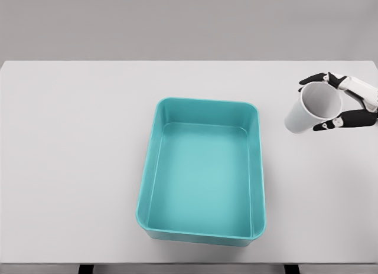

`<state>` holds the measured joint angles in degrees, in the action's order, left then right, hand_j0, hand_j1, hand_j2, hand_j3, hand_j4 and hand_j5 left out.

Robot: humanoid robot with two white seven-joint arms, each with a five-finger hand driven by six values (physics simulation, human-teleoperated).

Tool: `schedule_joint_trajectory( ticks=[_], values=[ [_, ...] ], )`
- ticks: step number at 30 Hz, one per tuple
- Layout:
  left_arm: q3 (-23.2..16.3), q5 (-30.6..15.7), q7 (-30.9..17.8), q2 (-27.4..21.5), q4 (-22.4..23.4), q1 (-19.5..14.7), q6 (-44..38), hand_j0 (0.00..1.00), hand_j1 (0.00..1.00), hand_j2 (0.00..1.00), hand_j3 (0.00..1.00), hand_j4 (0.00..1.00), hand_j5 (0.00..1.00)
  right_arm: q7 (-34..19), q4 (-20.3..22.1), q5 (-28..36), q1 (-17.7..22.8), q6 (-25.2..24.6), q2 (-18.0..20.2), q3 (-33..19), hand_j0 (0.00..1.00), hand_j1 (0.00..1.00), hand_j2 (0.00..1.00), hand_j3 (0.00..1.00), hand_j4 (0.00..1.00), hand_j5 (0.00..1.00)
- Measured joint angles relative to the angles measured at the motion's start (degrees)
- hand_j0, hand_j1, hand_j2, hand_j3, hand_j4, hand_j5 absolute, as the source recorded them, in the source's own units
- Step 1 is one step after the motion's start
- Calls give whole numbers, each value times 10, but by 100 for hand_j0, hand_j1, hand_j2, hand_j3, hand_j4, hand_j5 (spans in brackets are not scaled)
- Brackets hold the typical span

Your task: Put the paper cup into the basket with your right arm

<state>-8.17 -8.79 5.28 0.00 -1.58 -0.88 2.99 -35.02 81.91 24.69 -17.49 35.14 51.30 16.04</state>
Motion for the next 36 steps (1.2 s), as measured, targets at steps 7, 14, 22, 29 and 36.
schedule_joint_trajectory(
  ticks=[7, 14, 22, 29, 36],
  values=[
    [0, 0, 0, 0, 0, 0, 0, 100, 100, 100, 100, 100, 100, 0, 67, -4, 0, 0, 0, 0, 68, 68, 68, 68, 68, 68],
    [0, 0, 0, 0, 0, 0, 0, 100, 100, 100, 100, 100, 100, 0, 106, -9, -3, 0, -7, 1, 68, 68, 68, 68, 68, 68],
    [0, 0, 0, 0, 0, 0, 0, 100, 100, 100, 100, 100, 100, 0, 140, -53, -4, 0, -31, 1, 68, 68, 68, 68, 68, 68],
    [0, 0, 0, 0, 0, 0, 0, 100, 100, 100, 100, 100, 100, 0, 173, -84, -9, 0, -52, 1, 68, 68, 68, 68, 68, 68],
    [0, 0, 0, 0, 0, 0, 0, 100, 100, 100, 100, 100, 100, 0, 183, -151, -13, -1, -102, 6, 68, 68, 68, 68, 68, 68]
  ],
)
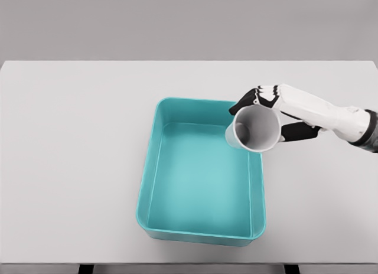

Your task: Put the paper cup into the basket with your right arm

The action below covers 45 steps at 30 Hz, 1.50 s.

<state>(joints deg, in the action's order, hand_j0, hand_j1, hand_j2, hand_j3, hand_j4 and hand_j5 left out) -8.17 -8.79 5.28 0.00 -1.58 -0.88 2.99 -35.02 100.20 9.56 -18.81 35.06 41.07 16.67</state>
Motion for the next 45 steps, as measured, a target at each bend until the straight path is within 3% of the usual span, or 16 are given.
schedule_joint_trajectory(
  ticks=[5, 12, 17, 20, 38, 39, 40, 45],
  values=[
    [0, 0, 0, 0, 0, 0, 0, 100, 100, 100, 100, 100, 100, 0, 1, -79, -3, -18, -44, 10, 68, 68, 68, 68, 68, 68],
    [0, 0, 0, 0, 0, 0, 0, 100, 100, 100, 100, 100, 100, 0, 2, -221, -17, -53, -70, 56, 68, 68, 68, 68, 68, 68],
    [0, 0, 0, 0, 0, 0, 0, 100, 100, 100, 100, 100, 100, 0, 3, -315, -61, -100, -93, 106, 68, 68, 68, 68, 68, 68],
    [0, 0, 0, 0, 0, 0, 0, 100, 100, 100, 100, 100, 100, 0, 3, -348, -65, -121, -108, 128, 68, 68, 68, 68, 68, 68],
    [0, 0, 0, 0, 0, 0, 0, 100, 100, 100, 100, 100, 100, 0, 6, -414, -86, -141, -113, 144, 70, 70, 70, 70, 70, 70],
    [0, 0, 0, 0, 0, 0, 0, 100, 100, 100, 100, 100, 100, 0, 6, -418, -86, -142, -113, 144, 91, 91, 91, 91, 91, 91],
    [0, 0, 0, 0, 0, 0, 0, 100, 100, 100, 100, 100, 100, 0, 6, -421, -86, -141, -113, 143, 100, 100, 100, 100, 100, 100],
    [0, 0, 0, 0, 0, 0, 0, 100, 100, 100, 100, 100, 100, 0, 6, -412, -80, -120, -110, 106, 100, 100, 100, 100, 100, 100]
  ],
)
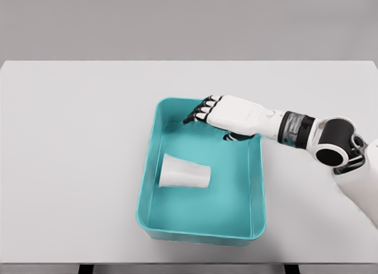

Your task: Put the paper cup into the basket with your right arm

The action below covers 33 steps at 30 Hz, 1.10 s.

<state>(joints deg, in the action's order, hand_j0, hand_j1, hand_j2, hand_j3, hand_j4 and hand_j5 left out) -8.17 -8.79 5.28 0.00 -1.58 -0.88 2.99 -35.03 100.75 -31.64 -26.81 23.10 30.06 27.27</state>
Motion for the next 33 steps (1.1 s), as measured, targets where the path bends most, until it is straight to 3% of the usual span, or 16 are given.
schedule_joint_trajectory(
  ticks=[7, 10, 12, 16, 33],
  values=[
    [0, 0, 0, 0, 0, 0, 0, 100, 100, 100, 100, 100, 100, 0, -2, 383, 83, 84, 86, -174, 100, 100, 100, 100, 100, 100],
    [0, 0, 0, 0, 0, 0, 0, 100, 100, 100, 100, 100, 100, 0, -3, 462, 146, 91, 107, -254, 100, 100, 100, 100, 100, 100],
    [0, 0, 0, 0, 0, 0, 0, 100, 100, 100, 100, 100, 100, 0, -6, 467, 182, 79, 115, -291, 100, 100, 100, 100, 100, 100],
    [0, 0, 0, 0, 0, 0, 0, 100, 100, 100, 100, 100, 100, 0, -8, 441, 187, 54, 116, -321, 100, 100, 100, 100, 100, 100],
    [0, 0, 0, 0, 0, 0, 0, 100, 100, 100, 100, 100, 100, 0, -15, 432, 196, 44, 102, -332, 100, 100, 100, 100, 100, 100]
  ],
)
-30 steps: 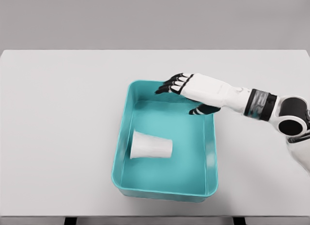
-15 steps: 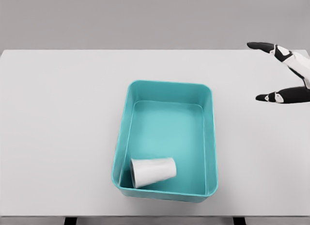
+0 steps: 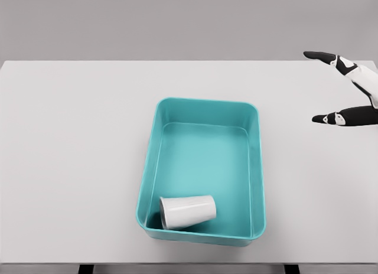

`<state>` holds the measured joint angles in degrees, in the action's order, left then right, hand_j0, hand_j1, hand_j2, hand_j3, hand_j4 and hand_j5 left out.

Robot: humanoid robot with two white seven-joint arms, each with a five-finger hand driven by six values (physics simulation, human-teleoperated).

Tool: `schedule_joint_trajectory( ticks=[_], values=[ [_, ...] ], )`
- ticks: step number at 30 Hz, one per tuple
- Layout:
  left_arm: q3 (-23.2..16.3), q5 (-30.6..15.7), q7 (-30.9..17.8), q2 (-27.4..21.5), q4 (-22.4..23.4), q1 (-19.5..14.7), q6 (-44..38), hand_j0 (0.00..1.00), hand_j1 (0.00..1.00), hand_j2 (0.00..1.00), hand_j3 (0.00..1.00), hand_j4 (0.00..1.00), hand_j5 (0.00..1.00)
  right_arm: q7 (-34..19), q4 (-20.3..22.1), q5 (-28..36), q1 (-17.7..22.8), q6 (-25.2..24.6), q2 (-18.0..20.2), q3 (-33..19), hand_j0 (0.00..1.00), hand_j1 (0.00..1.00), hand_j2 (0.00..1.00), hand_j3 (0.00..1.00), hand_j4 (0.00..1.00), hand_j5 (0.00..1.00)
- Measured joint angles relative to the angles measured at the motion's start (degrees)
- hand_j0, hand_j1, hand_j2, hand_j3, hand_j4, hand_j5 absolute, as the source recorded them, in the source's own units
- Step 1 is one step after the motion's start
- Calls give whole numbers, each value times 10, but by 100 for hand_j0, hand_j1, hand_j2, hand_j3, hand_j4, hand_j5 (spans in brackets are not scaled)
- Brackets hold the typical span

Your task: Put the paper cup into the basket with your right arm

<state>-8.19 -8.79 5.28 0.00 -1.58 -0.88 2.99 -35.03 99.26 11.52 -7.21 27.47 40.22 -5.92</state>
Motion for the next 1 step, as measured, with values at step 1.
schedule_joint_trajectory(
  ticks=[1],
  values=[
    [0, 0, 0, 0, 0, 0, 0, 100, 100, 100, 100, 100, 100, 0, 1, 0, 1, 0, 0, 0, 100, 100, 100, 100, 100, 100]
  ],
)
